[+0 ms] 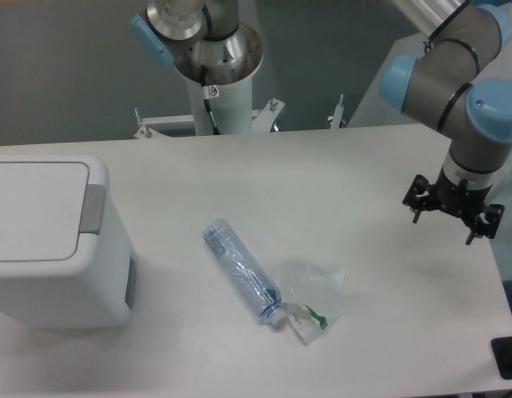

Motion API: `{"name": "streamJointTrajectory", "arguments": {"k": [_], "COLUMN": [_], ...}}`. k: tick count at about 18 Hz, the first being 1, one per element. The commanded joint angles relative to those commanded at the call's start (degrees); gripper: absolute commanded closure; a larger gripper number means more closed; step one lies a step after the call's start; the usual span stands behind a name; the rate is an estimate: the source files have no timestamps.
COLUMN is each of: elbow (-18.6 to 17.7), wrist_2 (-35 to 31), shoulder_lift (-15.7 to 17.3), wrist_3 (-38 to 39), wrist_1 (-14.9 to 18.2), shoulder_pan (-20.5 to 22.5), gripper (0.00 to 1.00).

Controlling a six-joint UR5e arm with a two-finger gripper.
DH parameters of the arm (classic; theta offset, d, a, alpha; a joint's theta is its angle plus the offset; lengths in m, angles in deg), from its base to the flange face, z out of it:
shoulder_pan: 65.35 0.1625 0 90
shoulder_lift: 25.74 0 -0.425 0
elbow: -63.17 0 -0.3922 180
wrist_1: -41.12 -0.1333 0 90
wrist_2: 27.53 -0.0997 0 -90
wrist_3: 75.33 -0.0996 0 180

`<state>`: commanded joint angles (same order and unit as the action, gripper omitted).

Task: Open the trash can
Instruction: 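Move the open gripper from its start pose toward the white trash can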

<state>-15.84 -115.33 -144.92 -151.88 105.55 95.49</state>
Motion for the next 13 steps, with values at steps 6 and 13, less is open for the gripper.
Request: {"name": "streamJointTrajectory", "arguments": {"k": [6, 13], "elbow": [-0.5, -1.8], "wrist_2": [0.2, 0.5], "shoulder_lift": [0.6, 1.9], "wrist_3": [-0.6, 2.5], "wrist_1": [0.0, -0.2], "shoulder_pan": [-2.3, -2.7], "gripper": [0.0, 0.0]}}
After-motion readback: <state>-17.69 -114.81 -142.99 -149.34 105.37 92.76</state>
